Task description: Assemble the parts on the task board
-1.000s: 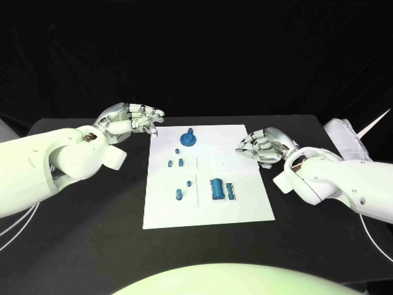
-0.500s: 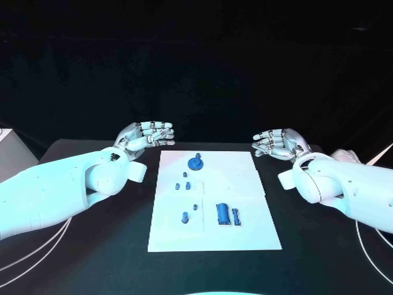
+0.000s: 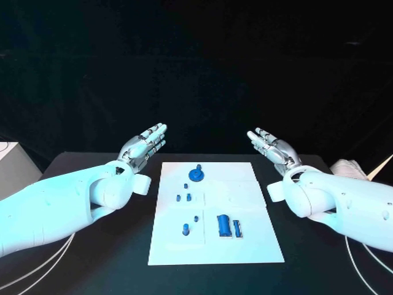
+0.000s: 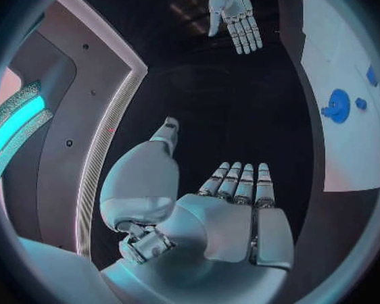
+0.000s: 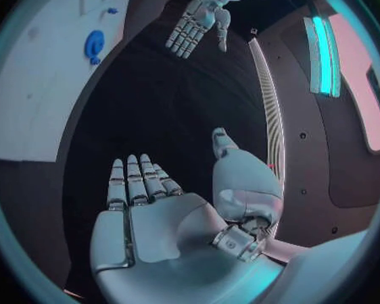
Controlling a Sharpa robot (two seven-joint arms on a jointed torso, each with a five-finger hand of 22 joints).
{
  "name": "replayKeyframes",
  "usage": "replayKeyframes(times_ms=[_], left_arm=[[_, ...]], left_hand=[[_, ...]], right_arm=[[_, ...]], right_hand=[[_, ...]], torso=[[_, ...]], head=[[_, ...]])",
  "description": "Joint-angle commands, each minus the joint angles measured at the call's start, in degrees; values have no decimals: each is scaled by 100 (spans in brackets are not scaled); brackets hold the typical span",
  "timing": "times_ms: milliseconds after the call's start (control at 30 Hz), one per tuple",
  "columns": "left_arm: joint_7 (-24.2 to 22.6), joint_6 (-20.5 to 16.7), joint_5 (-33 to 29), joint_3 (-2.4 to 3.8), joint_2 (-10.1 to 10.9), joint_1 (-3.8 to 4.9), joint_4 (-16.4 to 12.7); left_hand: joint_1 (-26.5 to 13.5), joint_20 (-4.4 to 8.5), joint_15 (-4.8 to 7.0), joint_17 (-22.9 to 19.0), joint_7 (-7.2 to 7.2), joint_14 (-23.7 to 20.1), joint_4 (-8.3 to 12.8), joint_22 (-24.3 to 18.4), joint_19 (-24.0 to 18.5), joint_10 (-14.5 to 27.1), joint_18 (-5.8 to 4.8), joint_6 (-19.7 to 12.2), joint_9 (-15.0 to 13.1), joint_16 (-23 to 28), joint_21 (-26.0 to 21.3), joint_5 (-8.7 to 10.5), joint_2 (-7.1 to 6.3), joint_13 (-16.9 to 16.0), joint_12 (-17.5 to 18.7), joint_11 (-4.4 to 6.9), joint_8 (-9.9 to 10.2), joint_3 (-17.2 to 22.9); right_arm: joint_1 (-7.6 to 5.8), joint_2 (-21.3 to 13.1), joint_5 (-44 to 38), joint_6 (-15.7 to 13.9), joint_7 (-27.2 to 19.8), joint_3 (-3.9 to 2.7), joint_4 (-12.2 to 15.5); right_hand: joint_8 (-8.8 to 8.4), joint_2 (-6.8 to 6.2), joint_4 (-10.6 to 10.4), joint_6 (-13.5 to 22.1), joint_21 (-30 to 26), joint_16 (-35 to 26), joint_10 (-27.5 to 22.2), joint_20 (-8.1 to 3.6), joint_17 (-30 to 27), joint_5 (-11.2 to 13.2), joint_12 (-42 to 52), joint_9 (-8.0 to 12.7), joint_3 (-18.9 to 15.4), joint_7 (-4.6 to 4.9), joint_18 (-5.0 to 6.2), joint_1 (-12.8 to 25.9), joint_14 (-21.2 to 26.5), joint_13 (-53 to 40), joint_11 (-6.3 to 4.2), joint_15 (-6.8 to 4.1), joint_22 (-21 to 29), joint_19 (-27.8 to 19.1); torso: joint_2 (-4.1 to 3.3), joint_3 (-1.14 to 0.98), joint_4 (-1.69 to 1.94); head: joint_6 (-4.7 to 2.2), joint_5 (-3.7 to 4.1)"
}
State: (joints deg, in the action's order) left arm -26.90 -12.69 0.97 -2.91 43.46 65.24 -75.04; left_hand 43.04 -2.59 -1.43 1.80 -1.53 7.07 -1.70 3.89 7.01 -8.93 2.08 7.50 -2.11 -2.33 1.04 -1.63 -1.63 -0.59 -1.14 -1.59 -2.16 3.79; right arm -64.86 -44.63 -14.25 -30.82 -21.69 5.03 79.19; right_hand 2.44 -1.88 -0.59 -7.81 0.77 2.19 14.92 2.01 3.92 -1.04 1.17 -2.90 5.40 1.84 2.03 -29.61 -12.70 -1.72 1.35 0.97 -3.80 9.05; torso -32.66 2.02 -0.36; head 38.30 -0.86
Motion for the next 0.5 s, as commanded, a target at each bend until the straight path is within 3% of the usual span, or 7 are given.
replayKeyframes(times_ms=[33,133,267,367,500], left_arm=[[-99,-801,-21,47,17,-74,-244],[-149,-1412,-41,111,45,-187,-570],[-198,-2019,-60,174,72,-300,-893],[-234,-2457,-75,220,92,-381,-1126],[-270,-2902,-89,266,112,-463,-1363]], left_hand=[[-4304,259,143,-180,153,-707,170,-389,-701,893,-208,-750,211,233,-104,163,163,59,114,159,216,-379],[-4304,259,143,-180,153,-707,170,-389,-701,893,-208,-750,211,233,-104,163,163,59,114,159,216,-379],[-4304,259,143,-180,153,-707,170,-389,-701,893,-208,-750,211,233,-104,163,163,59,114,159,216,-379],[-4304,259,143,-180,153,-707,170,-389,-701,893,-208,-750,211,233,-104,163,163,59,114,159,216,-379],[-4304,259,143,-180,153,-707,170,-389,-701,893,-208,-750,211,233,-104,163,163,59,114,159,216,-379]], right_arm=[[166,3,755,-710,-468,-161,409],[330,-2,1117,-1045,-653,-346,770],[431,-5,1338,-1250,-766,-459,991],[469,-6,1421,-1326,-808,-501,1073],[470,-6,1425,-1330,-810,-503,1077]], right_hand=[[-244,188,59,781,-77,-219,-1492,-201,-392,104,-117,290,-540,-184,-203,2961,1270,172,-135,-97,380,-905],[-244,188,59,781,-77,-219,-1492,-201,-392,104,-117,290,-540,-184,-203,2961,1270,172,-135,-97,380,-905],[-244,188,59,781,-77,-219,-1492,-201,-392,104,-117,290,-540,-184,-203,2961,1270,172,-135,-97,380,-905],[-244,188,59,781,-77,-219,-1492,-201,-392,104,-117,290,-540,-184,-203,2961,1270,172,-135,-97,380,-905],[-244,188,59,781,-77,-219,-1492,-201,-392,104,-117,290,-540,-184,-203,2961,1270,172,-135,-97,380,-905]], torso=[[97,-133,24],[134,-183,33],[148,-202,36],[148,-202,36],[148,-202,36]], head=[[-240,52],[-351,77],[-392,86],[-393,86],[-393,86]])
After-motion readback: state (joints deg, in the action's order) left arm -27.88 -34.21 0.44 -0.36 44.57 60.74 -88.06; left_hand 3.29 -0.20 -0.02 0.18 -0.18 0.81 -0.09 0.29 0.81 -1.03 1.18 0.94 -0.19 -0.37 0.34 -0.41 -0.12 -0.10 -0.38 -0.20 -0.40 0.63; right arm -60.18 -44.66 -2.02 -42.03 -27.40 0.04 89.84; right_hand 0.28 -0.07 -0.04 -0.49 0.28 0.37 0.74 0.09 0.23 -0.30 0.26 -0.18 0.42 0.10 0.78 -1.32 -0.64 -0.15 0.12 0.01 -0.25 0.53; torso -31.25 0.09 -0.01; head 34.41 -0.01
